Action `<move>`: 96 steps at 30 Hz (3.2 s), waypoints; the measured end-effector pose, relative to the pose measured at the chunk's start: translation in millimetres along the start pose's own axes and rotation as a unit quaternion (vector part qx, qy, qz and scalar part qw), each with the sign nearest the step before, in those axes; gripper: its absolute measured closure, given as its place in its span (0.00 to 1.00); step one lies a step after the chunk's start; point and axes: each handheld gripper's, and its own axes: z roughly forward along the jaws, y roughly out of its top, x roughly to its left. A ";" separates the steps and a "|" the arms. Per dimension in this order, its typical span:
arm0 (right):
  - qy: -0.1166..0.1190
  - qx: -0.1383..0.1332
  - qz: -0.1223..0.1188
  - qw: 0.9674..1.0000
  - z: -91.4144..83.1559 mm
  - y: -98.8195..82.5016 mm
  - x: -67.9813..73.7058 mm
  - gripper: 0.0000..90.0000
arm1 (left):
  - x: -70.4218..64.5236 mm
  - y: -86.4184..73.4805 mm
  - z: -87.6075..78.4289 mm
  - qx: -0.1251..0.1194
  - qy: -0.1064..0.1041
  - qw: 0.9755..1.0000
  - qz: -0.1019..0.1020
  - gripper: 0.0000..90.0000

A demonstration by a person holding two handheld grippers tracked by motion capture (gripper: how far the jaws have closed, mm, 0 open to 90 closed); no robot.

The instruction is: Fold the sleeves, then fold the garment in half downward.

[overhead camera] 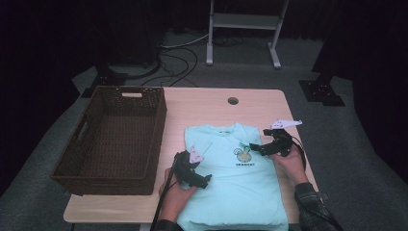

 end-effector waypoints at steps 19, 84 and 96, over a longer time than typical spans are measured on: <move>0.001 0.035 -0.006 0.999 -14.1 -37.1 12.8 0.00 | 0.0 0.0 0.0 0.000 0.000 1.000 0.000 0.00; 0.002 0.082 -0.079 0.993 -52.0 -90.1 60.8 0.00 | -67.0 -3.6 -5.8 0.001 -0.023 1.000 0.019 0.00; 0.002 0.082 -0.077 0.994 -69.1 -104.4 73.0 0.00 | -87.5 -10.9 -14.2 0.001 -0.027 0.999 0.024 0.00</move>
